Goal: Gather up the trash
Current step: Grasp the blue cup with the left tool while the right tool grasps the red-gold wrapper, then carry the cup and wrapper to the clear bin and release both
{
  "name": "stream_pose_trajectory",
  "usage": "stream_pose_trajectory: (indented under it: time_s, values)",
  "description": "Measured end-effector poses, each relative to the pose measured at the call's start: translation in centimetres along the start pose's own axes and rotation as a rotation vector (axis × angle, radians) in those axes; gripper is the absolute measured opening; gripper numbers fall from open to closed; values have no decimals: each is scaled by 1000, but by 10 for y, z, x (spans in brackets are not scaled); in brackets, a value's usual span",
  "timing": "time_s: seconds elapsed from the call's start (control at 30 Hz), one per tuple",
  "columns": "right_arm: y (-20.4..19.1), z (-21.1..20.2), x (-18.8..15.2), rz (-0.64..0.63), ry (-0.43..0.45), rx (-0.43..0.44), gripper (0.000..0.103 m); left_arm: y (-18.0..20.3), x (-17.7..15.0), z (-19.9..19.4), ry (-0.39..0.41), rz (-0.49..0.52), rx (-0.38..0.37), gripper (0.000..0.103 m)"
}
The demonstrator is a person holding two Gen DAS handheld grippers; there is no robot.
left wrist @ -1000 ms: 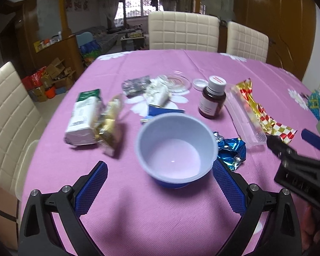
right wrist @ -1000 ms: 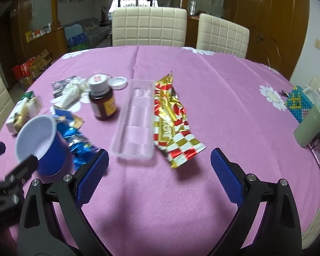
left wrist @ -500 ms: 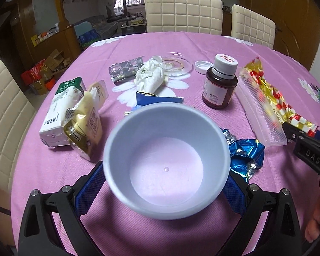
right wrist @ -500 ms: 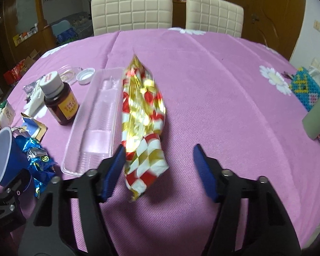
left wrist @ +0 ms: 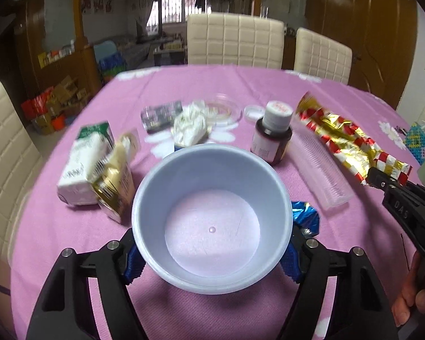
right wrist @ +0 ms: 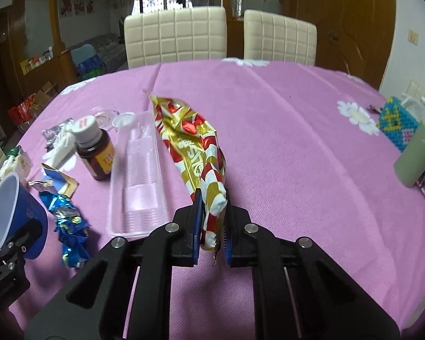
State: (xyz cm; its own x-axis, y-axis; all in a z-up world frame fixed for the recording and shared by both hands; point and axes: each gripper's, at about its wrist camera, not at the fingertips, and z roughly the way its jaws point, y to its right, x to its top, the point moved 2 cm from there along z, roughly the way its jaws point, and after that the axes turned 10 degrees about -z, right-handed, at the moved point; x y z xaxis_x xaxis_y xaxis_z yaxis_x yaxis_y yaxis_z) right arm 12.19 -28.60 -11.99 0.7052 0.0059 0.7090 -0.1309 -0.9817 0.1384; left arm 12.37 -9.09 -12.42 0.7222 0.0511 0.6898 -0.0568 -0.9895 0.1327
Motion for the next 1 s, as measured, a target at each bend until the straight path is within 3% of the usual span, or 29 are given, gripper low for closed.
stream_pose_trajectory:
  time_s: [0.47, 0.7, 1.0]
  values:
    - [-30, -72, 20, -62, 232, -67, 8, -28, 12, -41, 95, -60, 13, 73]
    - [-71, -88, 24, -141, 253, -5, 8, -57, 12, -62, 147, -106, 50, 73]
    - [-151, -99, 29, -268, 262, 129, 8, -120, 13, -80, 203, -186, 132, 73]
